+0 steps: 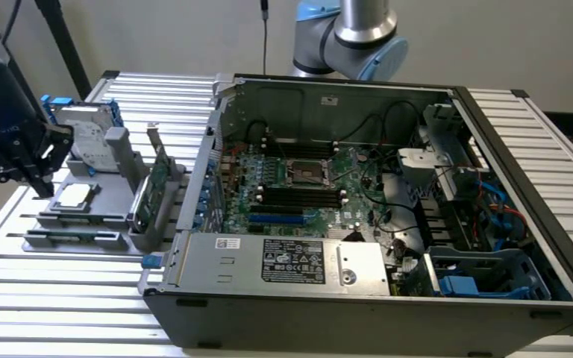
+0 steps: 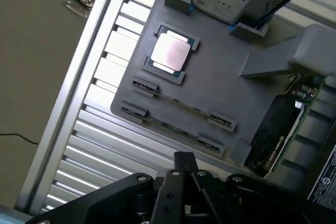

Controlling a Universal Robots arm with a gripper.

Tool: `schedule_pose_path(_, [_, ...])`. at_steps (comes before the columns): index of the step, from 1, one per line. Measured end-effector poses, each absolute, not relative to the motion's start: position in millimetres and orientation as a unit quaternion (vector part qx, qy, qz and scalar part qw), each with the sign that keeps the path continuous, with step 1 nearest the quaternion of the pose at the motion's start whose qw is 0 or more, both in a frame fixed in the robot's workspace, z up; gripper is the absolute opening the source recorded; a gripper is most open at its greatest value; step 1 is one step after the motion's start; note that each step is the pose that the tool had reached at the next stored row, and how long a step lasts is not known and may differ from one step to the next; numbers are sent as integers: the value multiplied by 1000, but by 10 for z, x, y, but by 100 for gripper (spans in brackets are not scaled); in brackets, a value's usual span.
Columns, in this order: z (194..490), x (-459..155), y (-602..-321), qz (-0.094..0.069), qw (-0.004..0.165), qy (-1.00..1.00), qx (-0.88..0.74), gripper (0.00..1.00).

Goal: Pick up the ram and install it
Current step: 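Pick up the ram and move it above insertion slot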

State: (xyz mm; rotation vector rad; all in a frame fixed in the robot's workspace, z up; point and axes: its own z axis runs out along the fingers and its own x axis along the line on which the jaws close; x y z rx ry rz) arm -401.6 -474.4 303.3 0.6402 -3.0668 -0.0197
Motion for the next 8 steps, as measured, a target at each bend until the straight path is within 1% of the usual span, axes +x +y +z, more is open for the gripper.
schedule_pose_path(8, [3013, -4016, -4744, -6, 5, -961, 275, 11])
